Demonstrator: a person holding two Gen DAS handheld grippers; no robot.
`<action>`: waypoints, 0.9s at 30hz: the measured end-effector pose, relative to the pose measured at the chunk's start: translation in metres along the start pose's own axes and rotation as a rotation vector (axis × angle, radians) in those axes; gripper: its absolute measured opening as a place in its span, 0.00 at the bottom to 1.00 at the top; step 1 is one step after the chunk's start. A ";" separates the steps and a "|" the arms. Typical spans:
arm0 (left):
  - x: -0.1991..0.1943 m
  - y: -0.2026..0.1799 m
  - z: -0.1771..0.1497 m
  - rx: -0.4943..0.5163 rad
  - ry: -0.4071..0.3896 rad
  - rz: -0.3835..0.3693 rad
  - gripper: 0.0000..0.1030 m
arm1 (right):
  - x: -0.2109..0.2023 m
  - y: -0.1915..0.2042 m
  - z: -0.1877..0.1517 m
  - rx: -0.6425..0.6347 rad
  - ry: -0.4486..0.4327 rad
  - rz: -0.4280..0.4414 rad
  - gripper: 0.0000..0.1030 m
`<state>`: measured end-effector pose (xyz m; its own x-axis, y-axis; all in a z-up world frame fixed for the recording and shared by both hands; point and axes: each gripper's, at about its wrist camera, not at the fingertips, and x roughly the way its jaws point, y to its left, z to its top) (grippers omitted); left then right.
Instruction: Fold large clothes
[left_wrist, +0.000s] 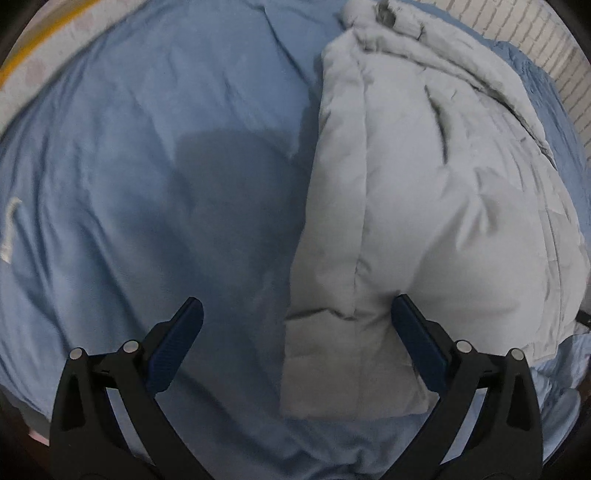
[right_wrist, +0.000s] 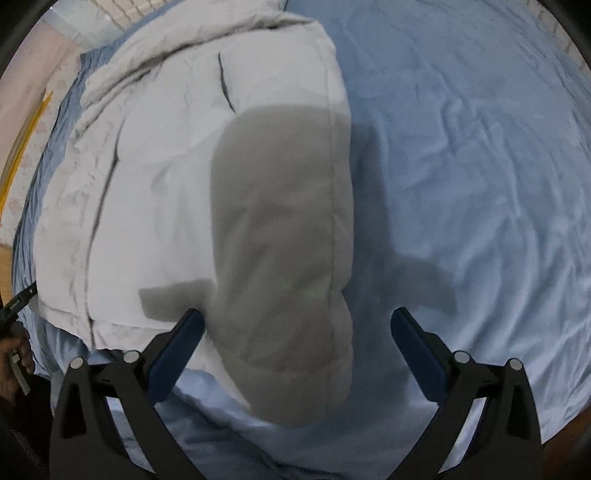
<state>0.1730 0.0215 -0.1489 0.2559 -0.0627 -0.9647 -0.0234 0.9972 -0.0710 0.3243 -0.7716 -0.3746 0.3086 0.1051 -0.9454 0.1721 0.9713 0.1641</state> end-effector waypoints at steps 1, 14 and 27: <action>0.007 0.000 0.000 -0.008 0.010 -0.013 0.97 | 0.004 0.000 0.001 0.007 0.014 0.011 0.95; -0.024 -0.004 0.006 -0.004 -0.104 -0.143 0.22 | -0.043 0.035 -0.006 -0.130 -0.131 0.214 0.13; -0.183 -0.004 -0.019 0.120 -0.361 -0.270 0.14 | -0.194 0.054 -0.028 -0.195 -0.472 0.277 0.11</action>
<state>0.1074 0.0277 0.0233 0.5583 -0.3233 -0.7640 0.1970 0.9463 -0.2564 0.2477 -0.7340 -0.1903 0.7094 0.2977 -0.6389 -0.1360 0.9472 0.2903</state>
